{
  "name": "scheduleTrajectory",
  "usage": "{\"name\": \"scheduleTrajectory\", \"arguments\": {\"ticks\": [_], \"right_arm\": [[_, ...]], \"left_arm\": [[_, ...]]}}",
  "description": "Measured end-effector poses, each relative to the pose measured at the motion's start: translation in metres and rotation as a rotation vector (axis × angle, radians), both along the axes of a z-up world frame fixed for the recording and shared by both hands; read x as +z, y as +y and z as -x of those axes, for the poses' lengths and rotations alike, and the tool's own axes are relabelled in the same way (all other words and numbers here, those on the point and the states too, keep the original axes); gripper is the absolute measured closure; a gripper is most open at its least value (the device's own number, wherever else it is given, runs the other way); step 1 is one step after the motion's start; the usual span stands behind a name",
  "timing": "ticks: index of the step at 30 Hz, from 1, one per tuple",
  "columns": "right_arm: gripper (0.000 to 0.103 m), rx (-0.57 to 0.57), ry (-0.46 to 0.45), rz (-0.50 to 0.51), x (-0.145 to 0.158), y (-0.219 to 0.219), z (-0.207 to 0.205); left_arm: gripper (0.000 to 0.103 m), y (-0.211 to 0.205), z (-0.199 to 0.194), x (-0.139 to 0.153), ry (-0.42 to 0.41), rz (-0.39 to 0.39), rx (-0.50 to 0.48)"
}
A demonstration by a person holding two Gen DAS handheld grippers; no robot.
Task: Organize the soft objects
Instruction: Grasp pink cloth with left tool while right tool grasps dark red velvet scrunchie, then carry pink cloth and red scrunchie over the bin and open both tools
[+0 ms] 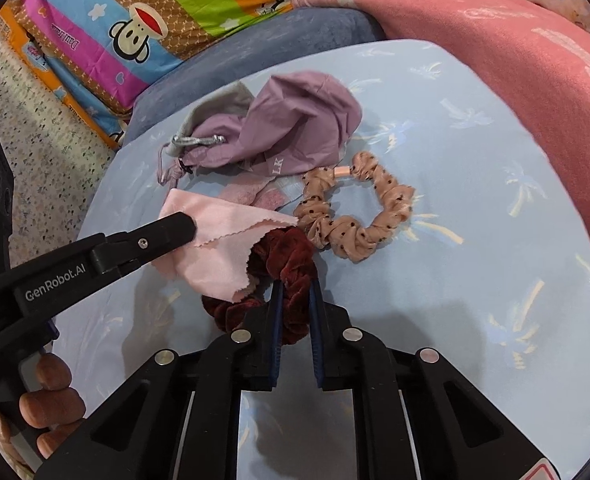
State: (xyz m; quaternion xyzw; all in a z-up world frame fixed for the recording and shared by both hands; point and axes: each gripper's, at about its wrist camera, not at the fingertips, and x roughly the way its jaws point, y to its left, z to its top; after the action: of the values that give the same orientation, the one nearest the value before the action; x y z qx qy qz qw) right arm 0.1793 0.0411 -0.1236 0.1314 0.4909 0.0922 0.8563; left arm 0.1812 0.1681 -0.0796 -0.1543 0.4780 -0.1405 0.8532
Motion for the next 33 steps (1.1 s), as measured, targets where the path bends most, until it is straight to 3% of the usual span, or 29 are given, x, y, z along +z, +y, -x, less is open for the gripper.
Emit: {"name": "scheduleTrajectory", "arguments": {"ticks": [12, 25, 33], "right_arm": [[0.093, -0.090, -0.146, -0.014, 0.070, -0.048, 0.038], [0.093, -0.200, -0.295, -0.021, 0.135, -0.115, 0.095], [0.093, -0.289, -0.356, -0.020, 0.158, -0.164, 0.130]], "left_arm": [[0.097, -0.034, 0.026, 0.042, -0.096, -0.011, -0.054], [0.097, -0.112, 0.060, 0.087, -0.212, -0.026, -0.194], [0.097, -0.166, 0.081, 0.102, -0.260, -0.041, -0.297]]}}
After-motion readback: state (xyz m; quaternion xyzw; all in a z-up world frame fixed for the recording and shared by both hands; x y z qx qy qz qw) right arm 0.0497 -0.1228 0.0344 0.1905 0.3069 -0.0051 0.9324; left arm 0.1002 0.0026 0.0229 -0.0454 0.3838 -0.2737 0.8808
